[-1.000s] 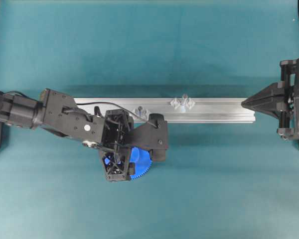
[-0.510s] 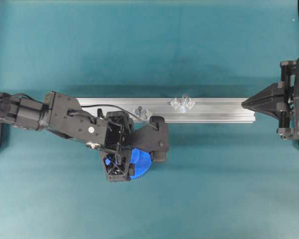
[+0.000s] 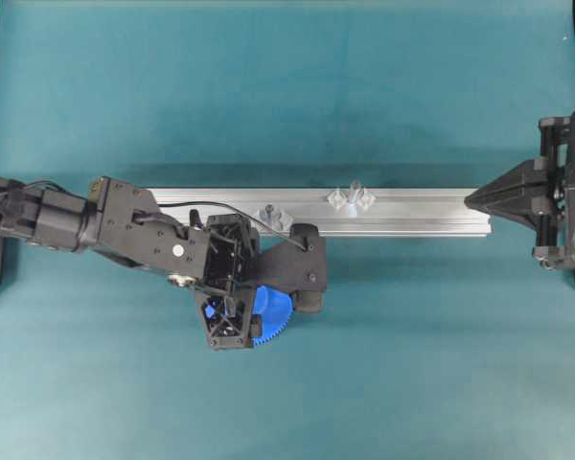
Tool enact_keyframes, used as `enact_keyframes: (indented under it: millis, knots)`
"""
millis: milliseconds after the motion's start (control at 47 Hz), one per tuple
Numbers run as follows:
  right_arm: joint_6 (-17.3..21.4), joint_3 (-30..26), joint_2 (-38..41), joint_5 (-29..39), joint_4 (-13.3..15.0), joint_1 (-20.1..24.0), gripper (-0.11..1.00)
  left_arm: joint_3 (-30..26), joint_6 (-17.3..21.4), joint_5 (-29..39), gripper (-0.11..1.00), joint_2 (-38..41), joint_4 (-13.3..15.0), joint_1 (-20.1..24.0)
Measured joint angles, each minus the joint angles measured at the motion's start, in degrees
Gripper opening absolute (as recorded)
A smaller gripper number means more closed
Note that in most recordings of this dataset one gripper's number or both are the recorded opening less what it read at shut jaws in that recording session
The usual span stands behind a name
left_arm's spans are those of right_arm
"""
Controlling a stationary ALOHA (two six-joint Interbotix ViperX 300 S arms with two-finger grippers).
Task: Find the location of the shaft and insert the large gear.
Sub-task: 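Lower the left gripper and close it on the blue gear hub, then lift the blue gear with the left gripper off the table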
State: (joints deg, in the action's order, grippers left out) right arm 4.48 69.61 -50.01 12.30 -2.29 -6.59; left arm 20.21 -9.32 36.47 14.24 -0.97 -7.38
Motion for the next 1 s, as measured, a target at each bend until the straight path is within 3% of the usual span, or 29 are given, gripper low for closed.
enact_keyframes:
  millis: [383, 447, 574, 1000]
  knots:
    - [0.0, 0.0, 0.0, 0.1, 0.0, 0.0, 0.01, -0.3, 0.2, 0.5, 0.92, 0.4, 0.1, 0.0]
    - [0.0, 0.0, 0.0, 0.0, 0.1, 0.0, 0.01, -0.4, 0.1, 1.5, 0.88, 0.5, 0.1, 0.0]
    - [0.0, 0.0, 0.0, 0.1, 0.0, 0.0, 0.01, -0.5, 0.2, 2.8, 0.7, 0.6, 0.0, -0.4]
    - [0.0, 0.0, 0.0, 0.0, 0.0, 0.0, 0.01, -0.8, 0.2, 4.7, 0.7, 0.6, 0.0, -0.4]
